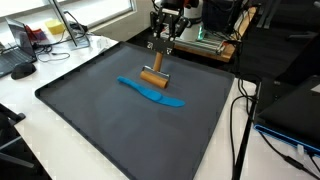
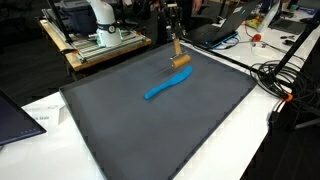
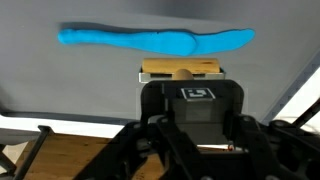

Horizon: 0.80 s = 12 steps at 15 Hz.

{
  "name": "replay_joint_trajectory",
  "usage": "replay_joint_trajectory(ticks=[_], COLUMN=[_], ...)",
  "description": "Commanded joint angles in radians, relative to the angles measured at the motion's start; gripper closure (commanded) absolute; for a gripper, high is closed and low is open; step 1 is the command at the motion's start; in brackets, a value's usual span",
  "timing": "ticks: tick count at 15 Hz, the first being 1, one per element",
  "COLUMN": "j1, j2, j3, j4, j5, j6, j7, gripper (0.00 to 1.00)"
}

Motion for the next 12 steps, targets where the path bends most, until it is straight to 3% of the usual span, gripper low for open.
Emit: replay_joint_trajectory(ticks=[1, 8, 12], j1=[-0.035, -0.091, -0.038], j2=[-0.042, -0.086, -0.065], j3=[0.086, 0.262, 0.252], j4=[0.012, 0.075, 0.120], j5=[-0.039, -0.106, -0.061], j6=[-0.008, -0.073, -0.121], j7=[0.118, 0.244, 0.162], gripper=[0.78, 0.78, 0.78])
